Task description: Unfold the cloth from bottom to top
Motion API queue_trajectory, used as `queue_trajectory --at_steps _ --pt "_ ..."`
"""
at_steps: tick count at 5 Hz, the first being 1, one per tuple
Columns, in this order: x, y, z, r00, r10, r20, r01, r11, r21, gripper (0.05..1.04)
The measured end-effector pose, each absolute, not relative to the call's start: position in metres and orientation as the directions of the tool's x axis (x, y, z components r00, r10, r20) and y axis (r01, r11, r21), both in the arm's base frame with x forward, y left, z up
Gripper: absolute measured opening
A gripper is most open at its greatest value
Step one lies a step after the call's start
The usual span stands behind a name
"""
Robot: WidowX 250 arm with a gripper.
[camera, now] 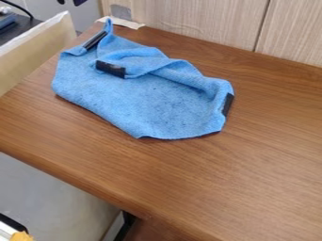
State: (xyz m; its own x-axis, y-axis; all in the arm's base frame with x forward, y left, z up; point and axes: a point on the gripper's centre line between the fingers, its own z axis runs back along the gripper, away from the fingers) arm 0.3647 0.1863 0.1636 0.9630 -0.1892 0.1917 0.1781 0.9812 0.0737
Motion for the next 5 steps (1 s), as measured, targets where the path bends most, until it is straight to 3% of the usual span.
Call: queue_trajectory --at_steps 1,3,5 --pt "0.365 0.185 0.148 0.970 -0.179 0.164 0.174 0.984 0.045 1.001" --pt "0.346 0.151 0.085 0.991 -0.105 0.079 0.109 0.992 -0.057 1.001" --pt "0.334 0.121 0.064 0.991 -0.126 0.049 0.129 0.989 -0.067 0.969"
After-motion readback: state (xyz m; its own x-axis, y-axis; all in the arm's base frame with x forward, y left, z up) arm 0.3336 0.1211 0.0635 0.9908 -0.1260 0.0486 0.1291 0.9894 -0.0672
